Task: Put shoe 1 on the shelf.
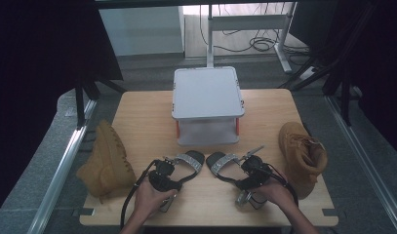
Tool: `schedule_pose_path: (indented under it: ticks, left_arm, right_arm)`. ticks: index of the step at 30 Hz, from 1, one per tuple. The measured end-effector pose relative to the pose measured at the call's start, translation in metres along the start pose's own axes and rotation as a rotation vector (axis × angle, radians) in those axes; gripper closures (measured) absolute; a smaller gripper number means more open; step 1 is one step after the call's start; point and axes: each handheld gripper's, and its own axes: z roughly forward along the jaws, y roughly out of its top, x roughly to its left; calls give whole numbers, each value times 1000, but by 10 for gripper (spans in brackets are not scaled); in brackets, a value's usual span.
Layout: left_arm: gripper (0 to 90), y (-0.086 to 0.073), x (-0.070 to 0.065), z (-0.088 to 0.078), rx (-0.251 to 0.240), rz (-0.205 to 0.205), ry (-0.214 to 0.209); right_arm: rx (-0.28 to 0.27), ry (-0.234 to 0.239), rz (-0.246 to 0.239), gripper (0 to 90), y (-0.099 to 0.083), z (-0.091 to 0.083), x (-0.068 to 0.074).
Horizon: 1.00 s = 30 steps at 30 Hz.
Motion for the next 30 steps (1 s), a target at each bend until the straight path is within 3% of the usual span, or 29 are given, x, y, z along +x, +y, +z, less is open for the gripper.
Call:
schedule_pose_path:
  ticks: [8,16,20,24,30]
  left_arm:
    - [404,0,1,0,2,2,-2]
    - [403,0,-1,0,0,8,7]
    - [405,-1,1,0,-15,-5,-7]
    - [413,-4,6,0,-35,-21,-40]
    - [417,-3,9,-3,-56,-27,-73]
  right_arm:
    - [82,1,-11,363,0,12,3]
    - [107,-37,-24,391,3,16,6]
    - [86,-48,-16,410,1,15,6]
    - [36,-18,21,417,-4,13,0]
    - [9,4,41,419,-6,12,-3]
